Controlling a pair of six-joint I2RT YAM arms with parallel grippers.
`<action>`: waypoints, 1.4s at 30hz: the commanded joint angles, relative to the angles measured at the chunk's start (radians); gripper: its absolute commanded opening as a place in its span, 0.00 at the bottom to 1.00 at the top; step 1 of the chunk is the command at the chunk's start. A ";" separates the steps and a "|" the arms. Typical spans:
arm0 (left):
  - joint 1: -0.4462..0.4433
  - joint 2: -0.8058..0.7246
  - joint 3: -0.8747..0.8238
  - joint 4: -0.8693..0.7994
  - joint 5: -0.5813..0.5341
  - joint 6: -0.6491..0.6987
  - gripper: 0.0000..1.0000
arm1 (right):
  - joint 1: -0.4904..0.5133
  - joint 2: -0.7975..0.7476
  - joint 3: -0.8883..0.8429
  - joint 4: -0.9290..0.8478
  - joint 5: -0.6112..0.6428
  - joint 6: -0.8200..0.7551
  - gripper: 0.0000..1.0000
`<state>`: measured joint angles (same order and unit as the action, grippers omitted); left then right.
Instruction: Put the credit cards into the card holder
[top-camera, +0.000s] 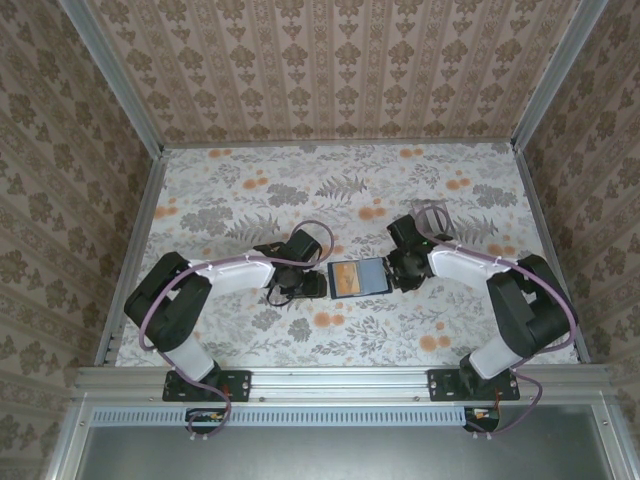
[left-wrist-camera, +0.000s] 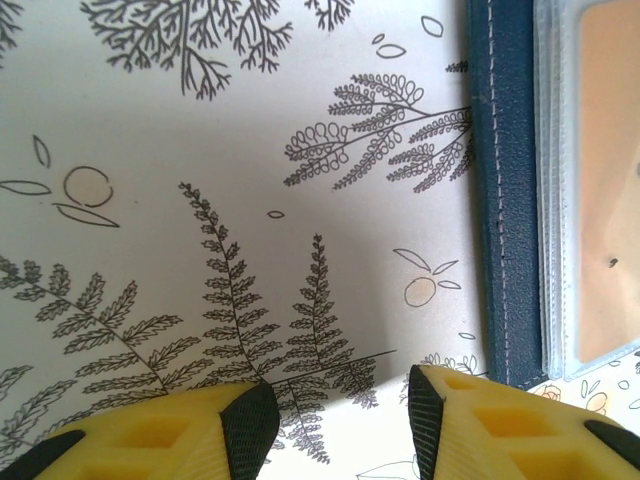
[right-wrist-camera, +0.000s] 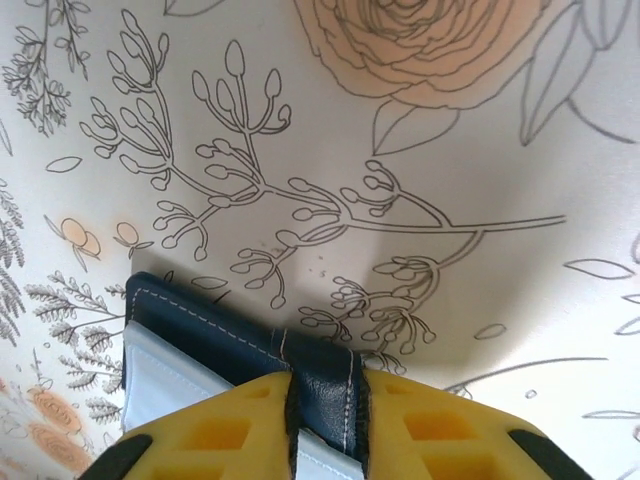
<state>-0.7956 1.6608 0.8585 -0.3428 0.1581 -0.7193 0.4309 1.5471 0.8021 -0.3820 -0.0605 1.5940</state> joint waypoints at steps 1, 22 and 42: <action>0.016 0.104 -0.059 0.012 -0.136 0.014 0.48 | -0.012 -0.032 -0.038 0.010 -0.028 -0.015 0.18; 0.061 0.035 -0.058 0.092 -0.057 0.011 0.52 | -0.013 -0.016 -0.175 0.436 -0.479 -0.165 0.06; 0.012 0.146 -0.046 -0.011 -0.222 -0.041 0.49 | -0.071 -0.220 -0.319 0.514 -0.274 0.109 0.12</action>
<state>-0.7982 1.6859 0.8944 -0.3672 0.1551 -0.7609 0.3813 1.3582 0.5018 0.1650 -0.4419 1.6516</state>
